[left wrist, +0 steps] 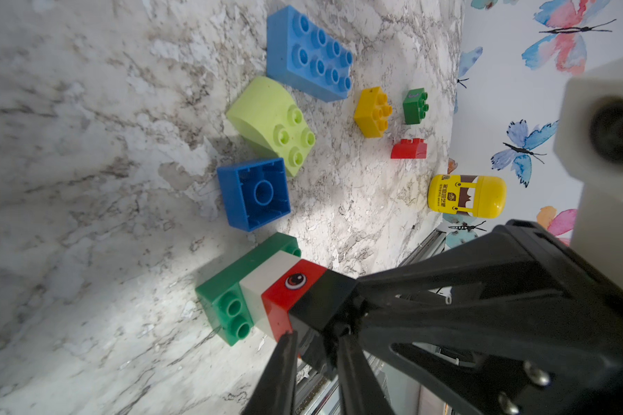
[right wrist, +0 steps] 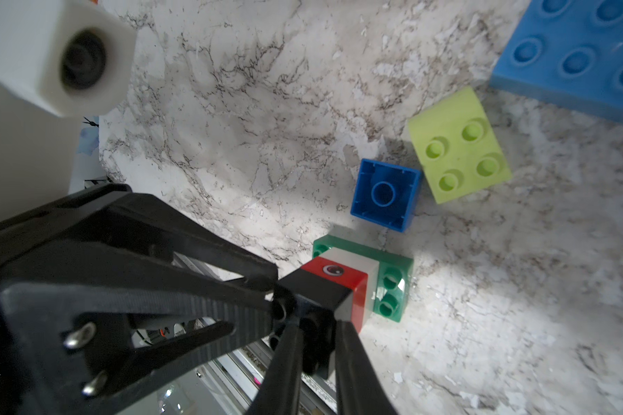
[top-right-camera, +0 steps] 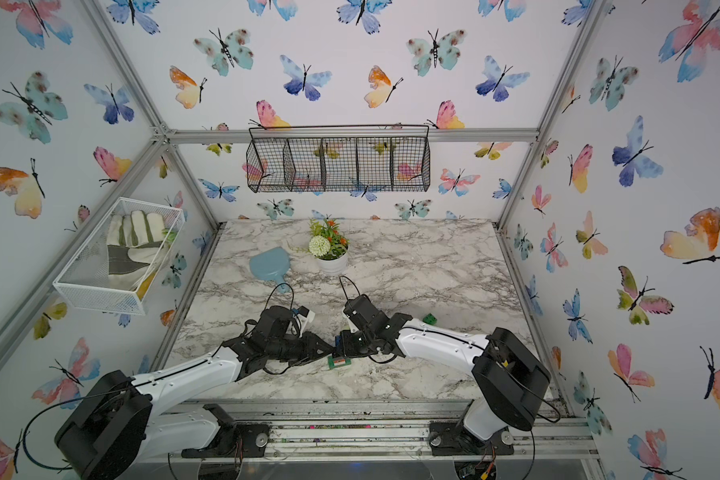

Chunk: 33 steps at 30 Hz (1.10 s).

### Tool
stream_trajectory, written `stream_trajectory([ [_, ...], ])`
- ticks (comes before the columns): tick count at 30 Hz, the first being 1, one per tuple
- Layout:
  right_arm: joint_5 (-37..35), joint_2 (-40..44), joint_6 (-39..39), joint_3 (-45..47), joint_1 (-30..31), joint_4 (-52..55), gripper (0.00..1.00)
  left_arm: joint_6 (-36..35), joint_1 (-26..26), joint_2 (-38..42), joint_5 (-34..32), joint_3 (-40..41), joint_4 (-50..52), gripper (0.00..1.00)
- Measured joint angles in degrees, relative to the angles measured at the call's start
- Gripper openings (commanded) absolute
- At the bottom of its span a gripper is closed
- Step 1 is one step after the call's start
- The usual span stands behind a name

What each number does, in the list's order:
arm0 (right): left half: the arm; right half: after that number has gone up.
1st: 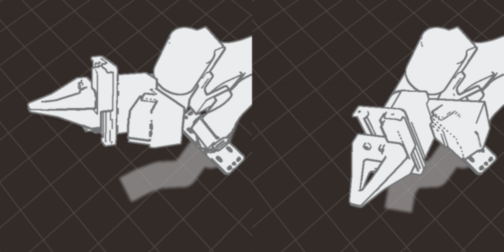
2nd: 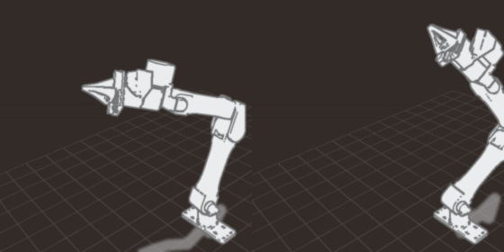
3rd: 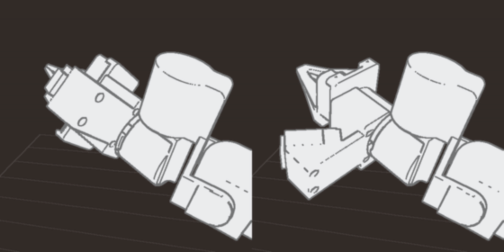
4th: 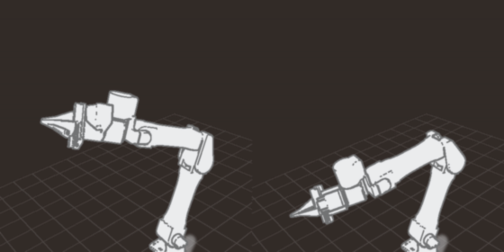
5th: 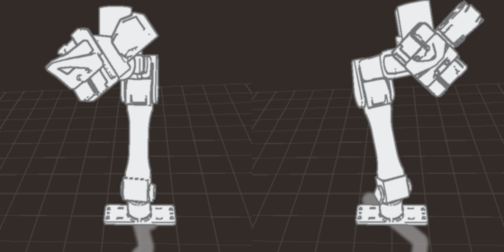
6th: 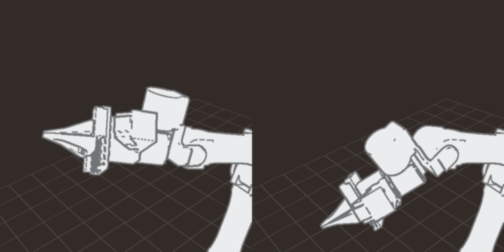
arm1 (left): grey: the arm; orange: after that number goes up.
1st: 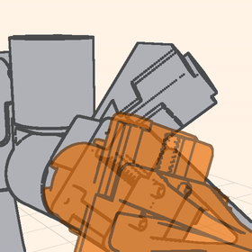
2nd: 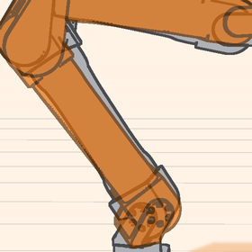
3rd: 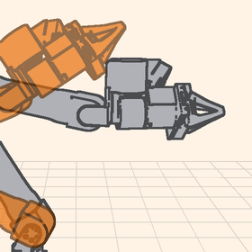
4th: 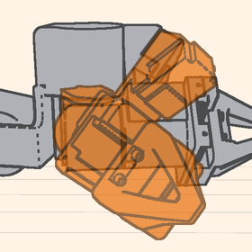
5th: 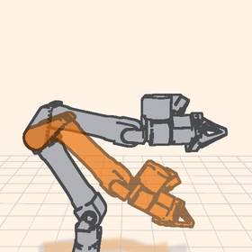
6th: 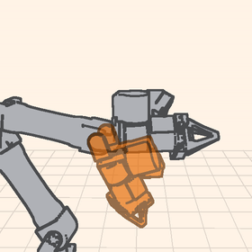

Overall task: Assemble the number 1 with lego
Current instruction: Assemble the lego brick with the lego brick, then pick up the lego brick from the center of the board.

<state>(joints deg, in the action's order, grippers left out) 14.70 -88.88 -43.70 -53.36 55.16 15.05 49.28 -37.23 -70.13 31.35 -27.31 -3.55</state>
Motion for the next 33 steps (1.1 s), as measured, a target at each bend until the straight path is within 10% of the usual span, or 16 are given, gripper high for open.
stream_trajectory([
  [19,-5.3,8.0,3.5,-4.2,-1.1,2.8,0.51,-6.3,0.0,4.8,-6.2,-7.7,7.6,0.6],
  [33,-15.3,0.3,45.7,-8.8,-5.6,9.2,0.57,-3.8,0.1,21.2,-25.6,-2.7,11.1,0.64],
])
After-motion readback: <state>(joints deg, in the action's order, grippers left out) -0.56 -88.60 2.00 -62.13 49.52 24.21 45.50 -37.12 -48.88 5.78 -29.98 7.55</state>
